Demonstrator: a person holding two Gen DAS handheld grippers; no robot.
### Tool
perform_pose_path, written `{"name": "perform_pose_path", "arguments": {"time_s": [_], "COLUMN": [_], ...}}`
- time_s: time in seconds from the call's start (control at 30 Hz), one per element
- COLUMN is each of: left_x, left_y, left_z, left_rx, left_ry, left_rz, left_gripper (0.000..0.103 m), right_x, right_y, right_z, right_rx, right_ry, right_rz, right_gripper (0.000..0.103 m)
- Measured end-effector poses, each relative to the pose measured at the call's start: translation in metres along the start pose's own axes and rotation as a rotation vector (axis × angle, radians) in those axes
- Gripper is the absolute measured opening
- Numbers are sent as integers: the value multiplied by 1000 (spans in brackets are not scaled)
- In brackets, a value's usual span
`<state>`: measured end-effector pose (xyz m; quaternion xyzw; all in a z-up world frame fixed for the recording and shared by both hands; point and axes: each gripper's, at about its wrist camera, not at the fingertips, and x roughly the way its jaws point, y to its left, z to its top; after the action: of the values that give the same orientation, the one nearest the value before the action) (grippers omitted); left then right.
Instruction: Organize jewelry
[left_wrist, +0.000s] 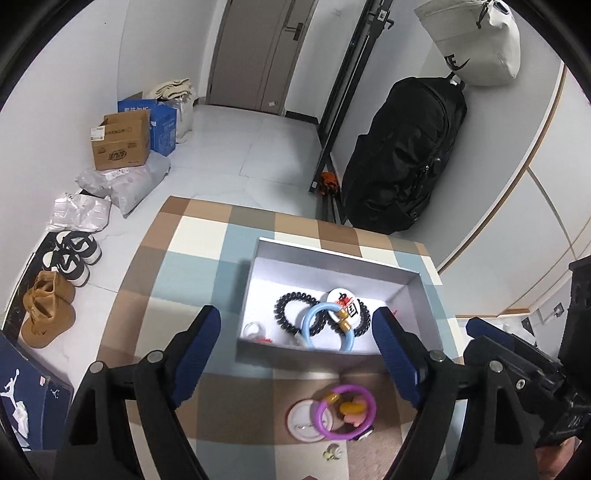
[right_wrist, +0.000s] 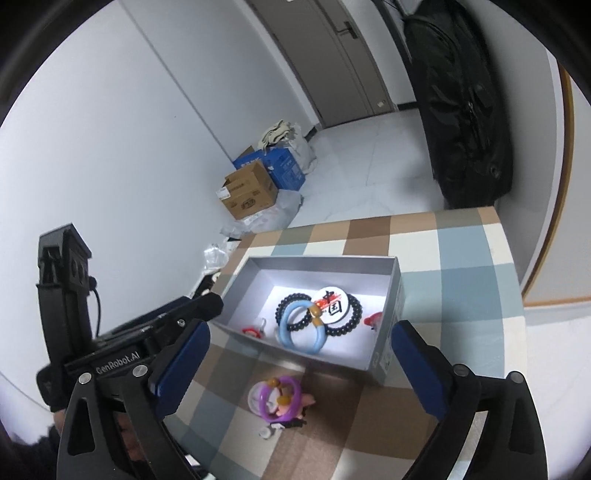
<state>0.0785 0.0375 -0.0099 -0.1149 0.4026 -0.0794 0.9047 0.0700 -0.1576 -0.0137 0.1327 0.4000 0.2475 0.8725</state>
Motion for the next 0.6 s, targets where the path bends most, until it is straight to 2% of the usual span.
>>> {"name": "perform_pose_path", "arguments": {"time_s": [0.17, 0.6], "left_x": [-7, -7], "left_y": [8, 22], "left_z": [-14, -30], "left_rx": [-9, -38], "left_ry": [-17, 49], "left_rz": [35, 28], "left_gripper": [81, 81], "right_x": [-5, 5], "right_y": [8, 19], "right_z": [-16, -42], "right_rx": [-38, -118], "right_ry": [0, 70], "right_rz": [-41, -115], "right_gripper": [103, 103]}}
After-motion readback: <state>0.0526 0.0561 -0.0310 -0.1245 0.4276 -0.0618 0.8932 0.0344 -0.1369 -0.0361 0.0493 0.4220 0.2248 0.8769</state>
